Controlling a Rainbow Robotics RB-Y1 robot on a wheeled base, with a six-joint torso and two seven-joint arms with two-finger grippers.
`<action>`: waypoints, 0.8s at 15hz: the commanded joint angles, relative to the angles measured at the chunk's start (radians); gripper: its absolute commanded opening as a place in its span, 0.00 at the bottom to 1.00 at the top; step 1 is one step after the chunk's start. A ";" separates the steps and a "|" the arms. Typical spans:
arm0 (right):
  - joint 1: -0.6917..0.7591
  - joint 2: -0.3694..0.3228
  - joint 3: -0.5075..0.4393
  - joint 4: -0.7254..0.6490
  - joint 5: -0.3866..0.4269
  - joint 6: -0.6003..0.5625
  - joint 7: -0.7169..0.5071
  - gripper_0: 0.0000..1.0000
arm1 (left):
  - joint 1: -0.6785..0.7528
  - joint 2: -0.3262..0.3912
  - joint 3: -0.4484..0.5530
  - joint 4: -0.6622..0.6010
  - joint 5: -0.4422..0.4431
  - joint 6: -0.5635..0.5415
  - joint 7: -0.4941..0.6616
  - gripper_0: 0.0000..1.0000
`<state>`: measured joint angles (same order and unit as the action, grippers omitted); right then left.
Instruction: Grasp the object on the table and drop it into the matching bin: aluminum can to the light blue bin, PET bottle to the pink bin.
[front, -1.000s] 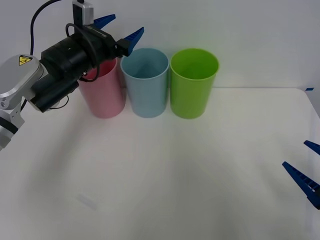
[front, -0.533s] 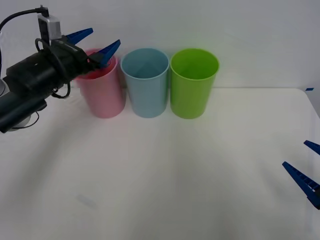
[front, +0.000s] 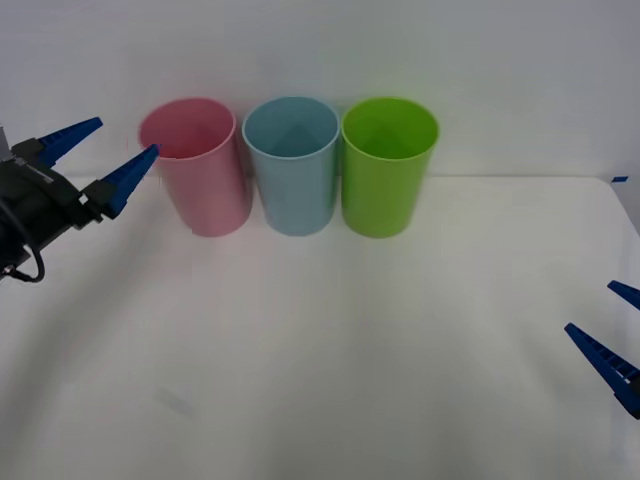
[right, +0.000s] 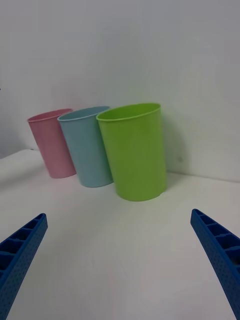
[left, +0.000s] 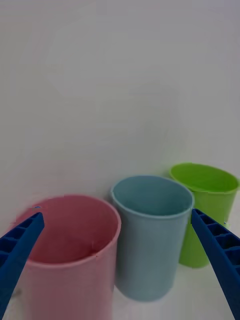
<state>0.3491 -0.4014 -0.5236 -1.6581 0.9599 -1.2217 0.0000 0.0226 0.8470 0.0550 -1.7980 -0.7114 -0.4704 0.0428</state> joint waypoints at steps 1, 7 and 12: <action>0.000 0.000 0.000 0.000 0.000 0.000 0.000 1.00 | 0.134 0.000 0.103 -0.001 -0.002 -0.105 -0.044 1.00; 0.000 0.000 0.000 0.000 0.000 0.000 0.000 1.00 | 0.364 0.000 0.307 0.055 -0.039 -0.367 -0.086 1.00; 0.000 0.000 0.000 0.000 0.000 0.000 0.000 1.00 | 0.389 0.000 0.437 0.258 -0.108 -0.639 -0.167 1.00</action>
<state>0.3491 -0.4014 -0.5236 -1.6580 0.9599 -1.2217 0.0000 0.4113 0.8467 0.4791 -1.5626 -0.8028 -1.0805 -0.1193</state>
